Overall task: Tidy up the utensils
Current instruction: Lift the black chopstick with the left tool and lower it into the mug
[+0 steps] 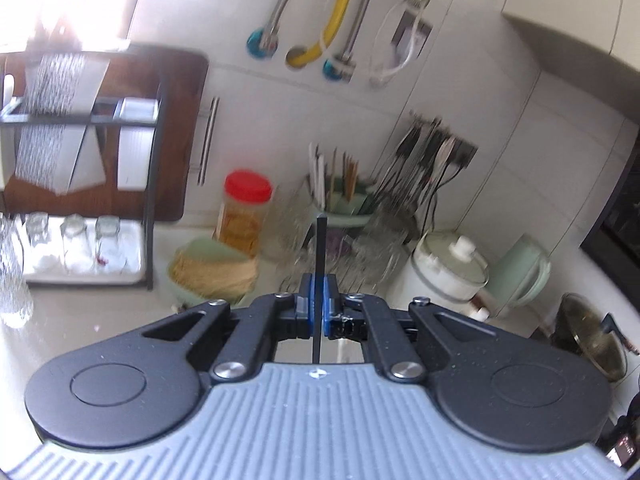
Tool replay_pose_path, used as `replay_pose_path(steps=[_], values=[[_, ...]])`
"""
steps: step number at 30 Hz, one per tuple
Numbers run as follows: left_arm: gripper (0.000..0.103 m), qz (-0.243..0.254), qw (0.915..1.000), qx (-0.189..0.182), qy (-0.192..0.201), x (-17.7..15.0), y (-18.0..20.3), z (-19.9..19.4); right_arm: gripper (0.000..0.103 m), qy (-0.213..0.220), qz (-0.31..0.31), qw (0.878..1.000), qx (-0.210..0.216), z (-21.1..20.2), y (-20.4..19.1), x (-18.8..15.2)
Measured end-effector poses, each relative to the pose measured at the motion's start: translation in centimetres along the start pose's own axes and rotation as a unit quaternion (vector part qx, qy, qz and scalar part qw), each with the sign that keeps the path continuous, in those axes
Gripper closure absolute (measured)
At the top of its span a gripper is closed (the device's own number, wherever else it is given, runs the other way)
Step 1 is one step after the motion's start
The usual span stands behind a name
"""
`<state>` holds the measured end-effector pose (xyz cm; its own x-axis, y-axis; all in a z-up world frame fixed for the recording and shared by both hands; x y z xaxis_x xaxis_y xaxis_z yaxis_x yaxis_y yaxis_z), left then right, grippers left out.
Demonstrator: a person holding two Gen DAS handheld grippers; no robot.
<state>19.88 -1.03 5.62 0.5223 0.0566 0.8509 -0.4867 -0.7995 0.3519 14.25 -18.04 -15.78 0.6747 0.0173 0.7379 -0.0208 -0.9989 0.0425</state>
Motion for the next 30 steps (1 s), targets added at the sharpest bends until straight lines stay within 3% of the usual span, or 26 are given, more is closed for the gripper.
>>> replay_pose_path(steps=[12, 25, 30], values=[[0.099, 0.018, 0.9978, -0.047, 0.043, 2.6, 4.1, -0.6, 0.011, 0.006, 0.003, 1.000, -0.001, -0.1, 0.0, -0.2], [0.099, 0.115, 0.9899, -0.072, 0.042, -1.3, 7.4, 3.4, 0.012, 0.012, 0.007, 1.000, 0.005, -0.1, 0.3, -0.3], [0.099, 0.149, 0.9863, -0.060, 0.037, -3.2, 7.8, 4.9, 0.012, 0.011, 0.010, 1.000, 0.006, 0.0, 0.3, -0.3]])
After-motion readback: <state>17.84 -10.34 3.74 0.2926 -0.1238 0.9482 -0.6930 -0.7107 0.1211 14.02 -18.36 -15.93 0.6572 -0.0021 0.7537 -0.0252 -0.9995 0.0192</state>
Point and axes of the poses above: each gripper's, at about its wrist camera, not at the fingertips, and z roughly the way its jaws point, y to its right, x to its top, the point moved 2 cm from there along z, roughly the way its jaws point, and after that the axes turned 4 degrees about y, right-handed, at the moved point
